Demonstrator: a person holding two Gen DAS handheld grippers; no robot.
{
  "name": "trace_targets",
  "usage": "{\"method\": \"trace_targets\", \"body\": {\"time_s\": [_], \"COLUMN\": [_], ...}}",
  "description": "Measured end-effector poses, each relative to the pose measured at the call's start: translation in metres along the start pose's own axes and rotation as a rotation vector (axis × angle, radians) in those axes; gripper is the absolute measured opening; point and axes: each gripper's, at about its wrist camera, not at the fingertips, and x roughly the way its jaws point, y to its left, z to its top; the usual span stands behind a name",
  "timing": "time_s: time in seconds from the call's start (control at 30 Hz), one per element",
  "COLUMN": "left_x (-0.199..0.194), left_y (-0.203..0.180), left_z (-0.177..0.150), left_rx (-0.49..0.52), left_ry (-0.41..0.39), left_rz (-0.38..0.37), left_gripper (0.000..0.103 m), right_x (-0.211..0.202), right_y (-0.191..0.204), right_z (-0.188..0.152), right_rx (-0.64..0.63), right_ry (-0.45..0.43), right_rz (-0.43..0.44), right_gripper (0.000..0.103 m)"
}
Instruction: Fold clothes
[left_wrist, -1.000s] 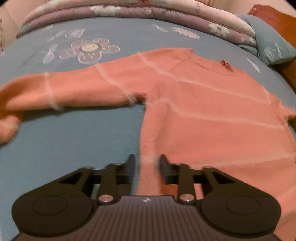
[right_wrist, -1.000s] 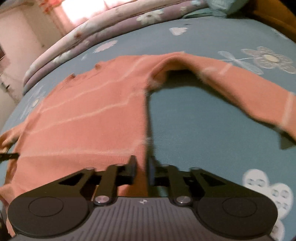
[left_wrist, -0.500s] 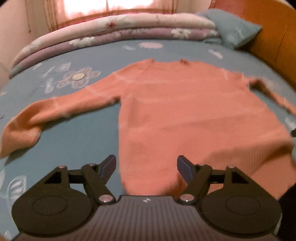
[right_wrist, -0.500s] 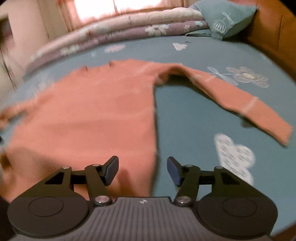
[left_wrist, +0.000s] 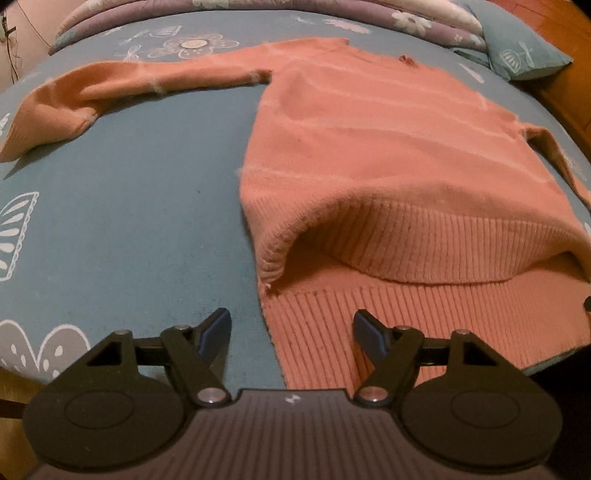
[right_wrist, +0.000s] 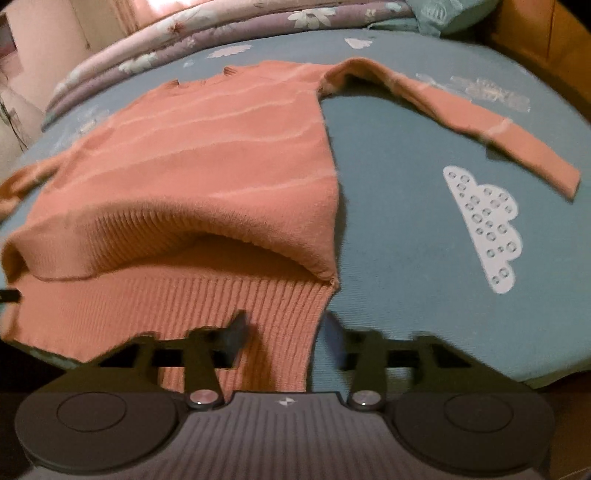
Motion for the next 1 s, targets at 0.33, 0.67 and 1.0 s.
{"method": "trace_targets", "body": {"time_s": [0.33, 0.67, 1.0], "left_x": [-0.015, -0.036, -0.029], "left_y": [0.009, -0.001, -0.073], "left_z": [-0.008, 0.01, 0.004], "left_rx": [0.026, -0.031, 0.29], "left_ry": [-0.007, -0.11, -0.13], "left_rz": [0.056, -0.176, -0.141], "left_gripper": [0.022, 0.043, 0.062], "right_x": [-0.011, -0.036, -0.042], "right_y": [-0.014, 0.016, 0.059], "right_z": [-0.007, 0.001, 0.003], "right_rx": [0.013, -0.065, -0.268], "right_ry": [-0.005, -0.108, -0.137], "right_rz": [-0.067, 0.065, 0.19], "right_gripper": [0.017, 0.043, 0.048]}}
